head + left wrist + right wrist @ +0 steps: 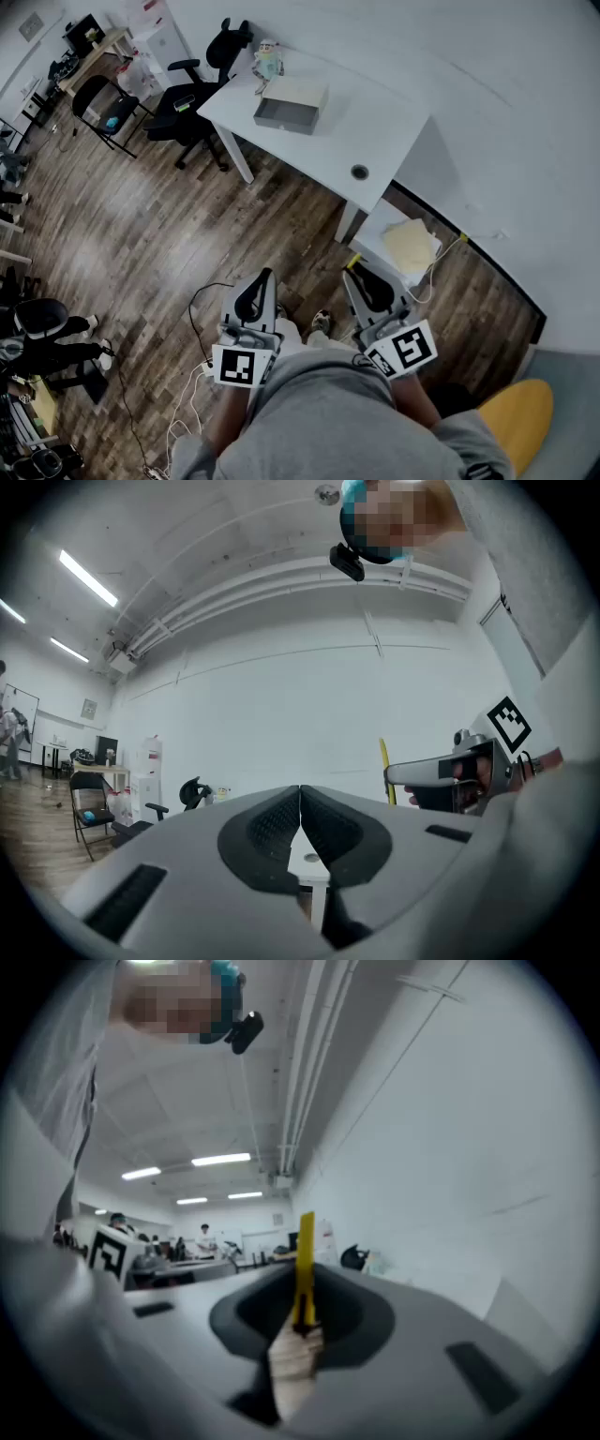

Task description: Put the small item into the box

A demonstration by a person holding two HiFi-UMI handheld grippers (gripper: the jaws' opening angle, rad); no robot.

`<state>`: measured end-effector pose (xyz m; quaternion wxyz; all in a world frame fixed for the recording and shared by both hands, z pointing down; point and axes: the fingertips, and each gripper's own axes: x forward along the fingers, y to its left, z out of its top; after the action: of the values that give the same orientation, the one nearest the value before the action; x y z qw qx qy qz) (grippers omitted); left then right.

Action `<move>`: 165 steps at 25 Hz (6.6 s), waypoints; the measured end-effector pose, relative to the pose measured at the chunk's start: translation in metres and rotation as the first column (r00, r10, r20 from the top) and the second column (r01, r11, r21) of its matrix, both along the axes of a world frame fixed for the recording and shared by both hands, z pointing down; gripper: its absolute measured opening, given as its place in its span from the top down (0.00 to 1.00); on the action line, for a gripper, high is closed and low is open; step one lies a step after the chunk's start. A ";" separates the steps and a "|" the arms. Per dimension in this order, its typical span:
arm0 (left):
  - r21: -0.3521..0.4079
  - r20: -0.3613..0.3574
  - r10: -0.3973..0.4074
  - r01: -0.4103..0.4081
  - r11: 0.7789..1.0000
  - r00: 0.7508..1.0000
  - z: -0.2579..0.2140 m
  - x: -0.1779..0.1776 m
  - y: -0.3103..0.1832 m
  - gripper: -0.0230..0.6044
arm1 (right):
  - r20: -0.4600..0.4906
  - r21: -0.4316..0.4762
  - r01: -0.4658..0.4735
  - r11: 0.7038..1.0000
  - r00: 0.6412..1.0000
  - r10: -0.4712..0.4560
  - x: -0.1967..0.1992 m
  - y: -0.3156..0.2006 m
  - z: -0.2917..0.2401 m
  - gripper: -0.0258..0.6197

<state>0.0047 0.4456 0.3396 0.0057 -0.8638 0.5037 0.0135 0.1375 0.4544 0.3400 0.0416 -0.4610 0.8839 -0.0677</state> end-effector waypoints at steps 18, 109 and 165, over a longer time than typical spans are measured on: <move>0.041 -0.014 -0.009 0.010 0.999 1.000 -0.007 -0.013 0.008 0.91 | -0.054 0.003 0.036 0.999 0.998 -0.035 -0.022 0.006 -0.005 0.83; -0.060 -0.048 0.057 -0.059 0.996 0.997 0.028 -0.171 -0.398 0.91 | -0.105 -0.165 -0.051 0.985 0.994 0.034 -0.174 -0.403 0.042 0.83; -0.129 -0.059 0.380 -0.385 0.914 0.923 0.045 -0.048 -0.629 0.91 | -0.146 -0.275 -0.279 0.920 0.958 0.247 -0.087 -0.597 0.068 0.83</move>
<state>-0.0431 -0.1829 0.3849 -0.0651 -0.9436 0.3247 -0.0062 0.0509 -0.1424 0.4081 -0.0665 -0.5798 0.7949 -0.1663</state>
